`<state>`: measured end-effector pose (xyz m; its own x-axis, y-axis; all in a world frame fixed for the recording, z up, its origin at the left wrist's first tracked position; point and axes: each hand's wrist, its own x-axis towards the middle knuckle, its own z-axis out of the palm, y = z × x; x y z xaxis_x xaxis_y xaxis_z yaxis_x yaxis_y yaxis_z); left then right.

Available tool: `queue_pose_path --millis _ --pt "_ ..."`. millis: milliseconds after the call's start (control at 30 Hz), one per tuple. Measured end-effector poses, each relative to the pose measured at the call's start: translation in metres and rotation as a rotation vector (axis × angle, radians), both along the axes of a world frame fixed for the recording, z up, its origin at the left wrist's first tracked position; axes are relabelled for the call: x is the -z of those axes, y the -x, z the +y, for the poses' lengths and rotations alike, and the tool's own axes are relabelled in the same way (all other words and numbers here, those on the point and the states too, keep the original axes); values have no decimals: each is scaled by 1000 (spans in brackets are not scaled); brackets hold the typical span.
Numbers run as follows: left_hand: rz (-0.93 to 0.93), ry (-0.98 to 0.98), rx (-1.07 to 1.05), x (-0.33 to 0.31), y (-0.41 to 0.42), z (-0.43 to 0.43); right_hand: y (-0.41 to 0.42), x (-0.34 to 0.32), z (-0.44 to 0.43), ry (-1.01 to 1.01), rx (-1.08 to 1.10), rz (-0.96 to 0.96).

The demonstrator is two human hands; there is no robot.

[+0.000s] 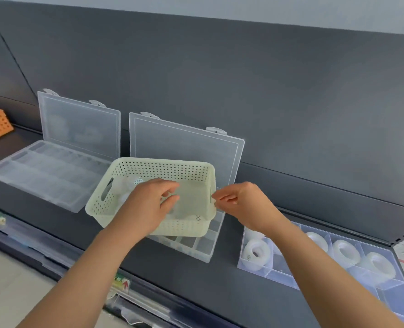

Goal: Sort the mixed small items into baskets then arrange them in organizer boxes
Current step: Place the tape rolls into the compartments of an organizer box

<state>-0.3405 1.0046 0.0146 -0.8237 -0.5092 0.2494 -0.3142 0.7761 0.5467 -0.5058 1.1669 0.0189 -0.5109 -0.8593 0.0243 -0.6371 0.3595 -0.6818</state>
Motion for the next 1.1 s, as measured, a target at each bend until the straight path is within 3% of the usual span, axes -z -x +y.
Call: queue_pose_path --millis 300,467,867,1100 --pt "-440 -124 139 33 33 -75 -14 -2 -78 -121 -6 -96" --pt "-368 -37 131 27 22 -97 -18 8 -108 -133 39 -114" --pt "-8 -48 -174 -12 -69 -177 -62 31 -214 -183 -1 -53" --pt "118 -101 -163 -7 -63 -172 -58 14 -183 -106 131 -44"
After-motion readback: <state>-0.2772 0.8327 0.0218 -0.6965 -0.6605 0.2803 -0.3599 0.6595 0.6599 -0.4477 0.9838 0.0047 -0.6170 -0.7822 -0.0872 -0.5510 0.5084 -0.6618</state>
